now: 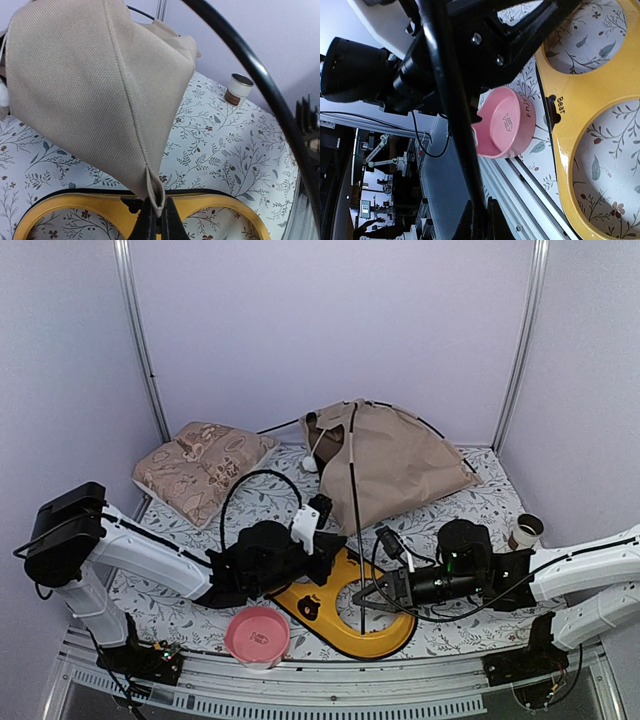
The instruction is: Set up the pet tent
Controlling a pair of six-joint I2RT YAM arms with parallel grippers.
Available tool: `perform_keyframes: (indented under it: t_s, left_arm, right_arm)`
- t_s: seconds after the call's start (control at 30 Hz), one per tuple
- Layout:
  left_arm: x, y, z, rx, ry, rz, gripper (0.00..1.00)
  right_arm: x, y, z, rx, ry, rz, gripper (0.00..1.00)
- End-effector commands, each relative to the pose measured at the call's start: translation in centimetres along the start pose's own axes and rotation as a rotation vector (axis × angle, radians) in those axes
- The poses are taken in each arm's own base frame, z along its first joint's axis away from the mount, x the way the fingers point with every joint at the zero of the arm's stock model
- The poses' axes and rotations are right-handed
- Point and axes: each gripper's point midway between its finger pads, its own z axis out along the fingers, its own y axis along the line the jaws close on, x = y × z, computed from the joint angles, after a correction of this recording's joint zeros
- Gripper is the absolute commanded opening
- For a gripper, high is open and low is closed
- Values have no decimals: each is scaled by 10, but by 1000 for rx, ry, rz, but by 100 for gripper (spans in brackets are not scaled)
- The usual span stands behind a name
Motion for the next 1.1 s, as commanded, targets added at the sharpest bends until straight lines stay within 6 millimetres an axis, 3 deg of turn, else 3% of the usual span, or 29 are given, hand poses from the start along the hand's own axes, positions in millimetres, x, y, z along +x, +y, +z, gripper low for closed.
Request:
perform_keyframes:
  t_s: [0.0, 0.13, 0.4, 0.67, 1.07]
  left_arm:
    - [29, -43, -30, 128, 97, 18, 0]
    - [32, -49, -43, 127, 108, 23, 0]
    - [32, -58, -62, 122, 113, 26, 0]
    - [37, -70, -74, 122, 130, 35, 0]
    - [51, -72, -81, 103, 176, 52, 0]
  right_arm:
    - [-72, 10, -1, -4, -253, 10, 0]
    - [-89, 20, 1, -33, -298, 17, 0]
    - [-143, 55, -13, -68, -449, -97, 0]
    - [-181, 68, -23, -86, -543, -171, 0]
    - [-216, 85, -48, -72, -654, -253, 0]
